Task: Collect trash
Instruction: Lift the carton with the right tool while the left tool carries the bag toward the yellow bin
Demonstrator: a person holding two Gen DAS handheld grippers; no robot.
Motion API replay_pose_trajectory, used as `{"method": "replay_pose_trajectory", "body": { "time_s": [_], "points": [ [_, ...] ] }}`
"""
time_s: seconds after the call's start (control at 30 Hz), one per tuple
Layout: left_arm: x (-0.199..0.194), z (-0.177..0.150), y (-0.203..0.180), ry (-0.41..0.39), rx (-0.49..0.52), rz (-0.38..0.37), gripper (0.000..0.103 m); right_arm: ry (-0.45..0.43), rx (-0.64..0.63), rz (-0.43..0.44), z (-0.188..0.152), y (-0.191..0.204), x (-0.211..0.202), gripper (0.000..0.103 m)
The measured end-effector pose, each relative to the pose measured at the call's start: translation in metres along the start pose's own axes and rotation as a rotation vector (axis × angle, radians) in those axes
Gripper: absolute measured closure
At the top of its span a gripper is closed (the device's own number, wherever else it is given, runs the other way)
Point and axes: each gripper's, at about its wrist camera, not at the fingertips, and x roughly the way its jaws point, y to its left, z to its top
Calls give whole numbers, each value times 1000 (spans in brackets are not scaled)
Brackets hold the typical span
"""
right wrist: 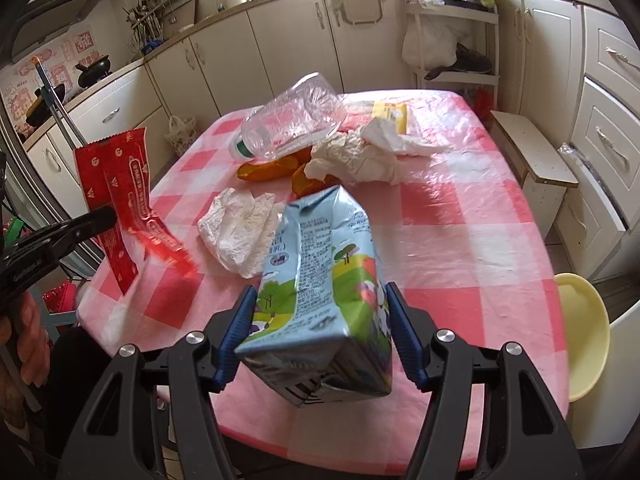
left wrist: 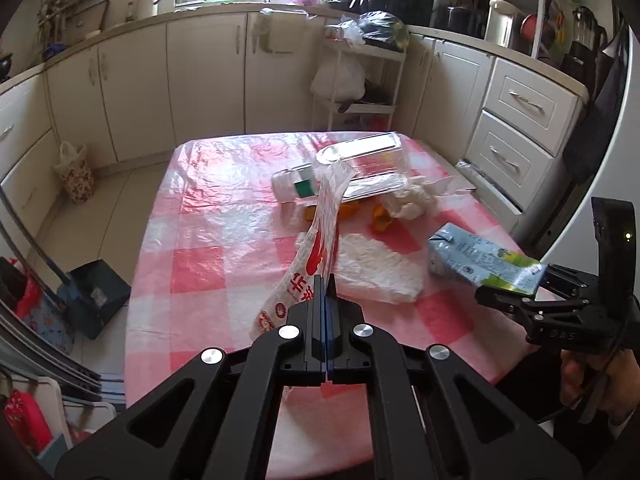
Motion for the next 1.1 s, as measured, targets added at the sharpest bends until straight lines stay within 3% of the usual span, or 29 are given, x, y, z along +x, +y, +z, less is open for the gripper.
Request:
{"method": "replay_pose_trajectory", "body": {
  "time_s": [0.83,1.1],
  "points": [
    [-13,-3,-95,-15,90,-135,101,-120,85,-49,-3,-39,-51,46],
    [-15,12,-119,-39,117,-183,101,-176,144,-124,7,-77,-77,46]
  ]
}}
